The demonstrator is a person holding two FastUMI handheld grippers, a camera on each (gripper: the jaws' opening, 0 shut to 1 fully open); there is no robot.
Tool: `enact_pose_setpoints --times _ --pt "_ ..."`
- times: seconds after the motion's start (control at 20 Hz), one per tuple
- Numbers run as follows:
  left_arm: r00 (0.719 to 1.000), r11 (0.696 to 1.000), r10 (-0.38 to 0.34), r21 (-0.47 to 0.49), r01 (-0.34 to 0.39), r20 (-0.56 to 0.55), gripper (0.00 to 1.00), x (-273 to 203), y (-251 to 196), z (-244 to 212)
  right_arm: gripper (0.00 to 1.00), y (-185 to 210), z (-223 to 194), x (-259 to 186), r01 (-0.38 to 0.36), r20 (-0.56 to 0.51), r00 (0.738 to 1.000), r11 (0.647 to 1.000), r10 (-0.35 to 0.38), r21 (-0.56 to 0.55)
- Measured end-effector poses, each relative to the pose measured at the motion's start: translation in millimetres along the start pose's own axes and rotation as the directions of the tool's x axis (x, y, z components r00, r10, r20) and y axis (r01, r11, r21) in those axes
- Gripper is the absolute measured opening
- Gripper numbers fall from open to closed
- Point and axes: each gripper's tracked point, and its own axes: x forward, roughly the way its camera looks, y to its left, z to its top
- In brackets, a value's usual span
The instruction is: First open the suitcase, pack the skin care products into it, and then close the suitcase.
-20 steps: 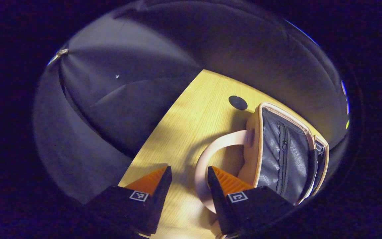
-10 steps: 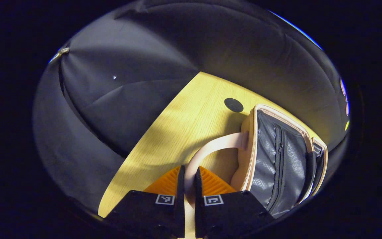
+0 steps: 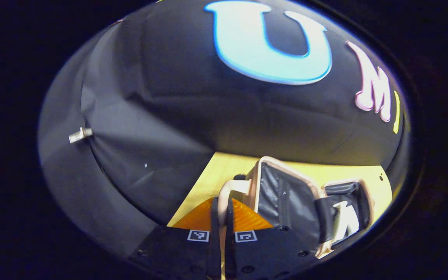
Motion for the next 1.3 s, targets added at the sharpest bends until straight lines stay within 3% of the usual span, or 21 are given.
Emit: enact_pose_setpoints --times 0.05,0.1,0.15,0.25,0.45,0.55,0.75,1.0,1.3 --pt "0.999 1.000 -0.029 -0.004 0.029 0.027 0.09 -22 -13 22 0.98 -3 4 -2 -0.003 0.009 1.000 1.000 0.003 0.005" --pt "0.996 0.998 -0.062 -0.003 0.063 0.056 0.09 -47 -24 50 0.89 -6 7 -4 -0.005 0.015 1.000 1.000 0.005 0.012" --pt "0.991 0.995 -0.099 0.007 0.099 0.086 0.08 -68 -41 73 0.98 -10 10 -7 -0.005 0.022 1.000 1.000 0.004 0.019" --pt "0.975 0.984 -0.177 0.025 0.175 0.134 0.09 -110 -85 97 0.98 -24 16 -11 0.000 0.034 0.999 0.999 -0.001 0.037" --pt "0.947 0.959 -0.281 0.072 0.273 0.155 0.09 -140 -189 95 0.98 -62 31 -15 0.036 0.067 0.997 0.997 -0.040 0.066" --pt "0.941 0.953 -0.300 0.087 0.289 0.155 0.08 -142 -246 91 0.98 -80 38 -18 0.050 0.088 0.995 0.995 -0.057 0.085" --pt "0.932 0.938 -0.345 0.084 0.337 0.115 0.09 -128 -340 57 0.98 -112 43 -26 0.077 0.102 0.991 0.989 -0.090 0.124" --pt "0.932 0.925 -0.363 0.127 0.360 0.003 0.09 -94 -425 -21 0.98 -136 24 -30 0.109 0.049 0.992 0.980 -0.119 0.166" --pt "0.914 0.920 -0.362 0.086 0.382 -0.185 0.10 -62 -461 -110 0.98 -152 35 -49 0.125 0.085 0.986 0.973 -0.144 0.196"
